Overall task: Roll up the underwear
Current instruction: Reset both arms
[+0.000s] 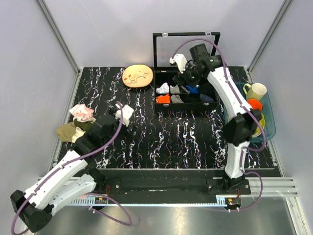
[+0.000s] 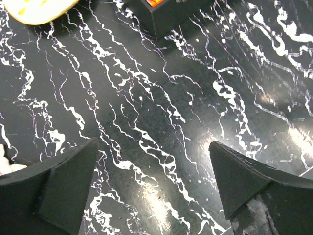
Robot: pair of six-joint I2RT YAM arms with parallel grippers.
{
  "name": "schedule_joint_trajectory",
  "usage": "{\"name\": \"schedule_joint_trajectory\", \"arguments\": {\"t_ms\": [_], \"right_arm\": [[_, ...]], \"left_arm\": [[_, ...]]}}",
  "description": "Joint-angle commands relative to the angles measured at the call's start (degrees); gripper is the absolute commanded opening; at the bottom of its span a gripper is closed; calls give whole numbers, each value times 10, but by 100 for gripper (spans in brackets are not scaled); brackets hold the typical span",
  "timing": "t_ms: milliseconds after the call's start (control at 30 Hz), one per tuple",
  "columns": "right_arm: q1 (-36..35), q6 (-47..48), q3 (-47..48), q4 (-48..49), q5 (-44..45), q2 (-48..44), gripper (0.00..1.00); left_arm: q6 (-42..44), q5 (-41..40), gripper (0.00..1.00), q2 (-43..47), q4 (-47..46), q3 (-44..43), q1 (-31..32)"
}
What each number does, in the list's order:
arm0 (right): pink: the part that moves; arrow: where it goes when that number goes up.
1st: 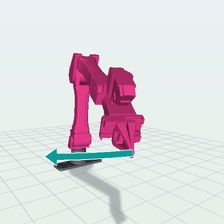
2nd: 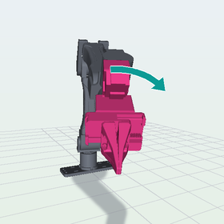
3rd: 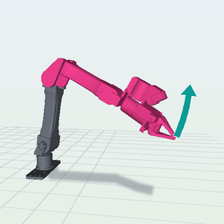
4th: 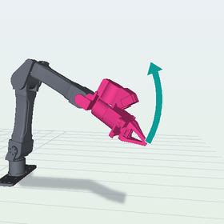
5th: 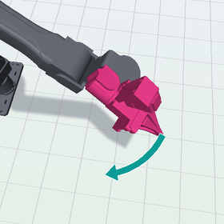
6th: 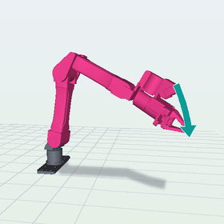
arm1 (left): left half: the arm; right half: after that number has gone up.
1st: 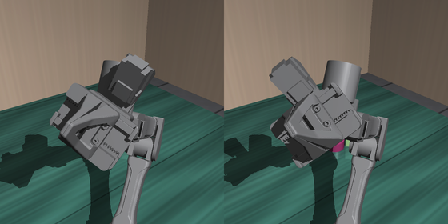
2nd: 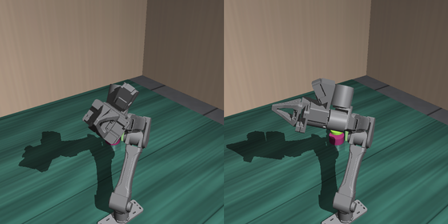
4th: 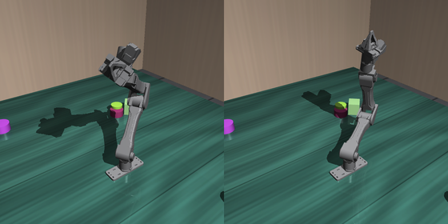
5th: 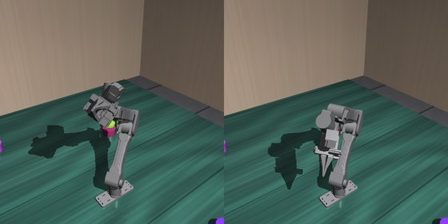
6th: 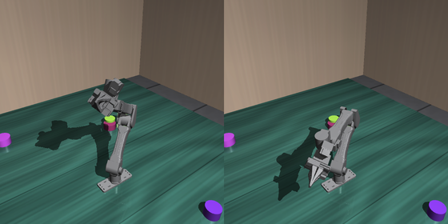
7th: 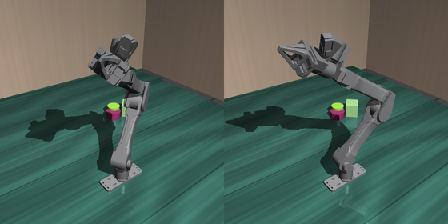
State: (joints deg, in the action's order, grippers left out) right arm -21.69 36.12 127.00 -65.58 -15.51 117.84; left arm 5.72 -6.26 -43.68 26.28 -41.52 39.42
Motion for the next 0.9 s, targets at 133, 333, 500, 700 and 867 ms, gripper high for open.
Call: {"name": "schedule_joint_trajectory", "arguments": {"t_ms": [133,333,500,700,867], "right_arm": [[41,-47,-272,208,-93,-330,100],[109,-263,-565,472,-69,-547,100],[130,-443,-703,554,20,-621,100],[151,-468,-734,563,86,-658,100],[151,-457,-736,561,80,-664,100]], "left_arm": [[-145,222,99,-34,-84,-11,-249],[-238,90,99,-56,-33,-50,-378],[-193,34,99,-79,14,-89,-392],[-185,82,99,-71,38,-107,-392],[-196,78,99,-41,36,-96,-392]]}}
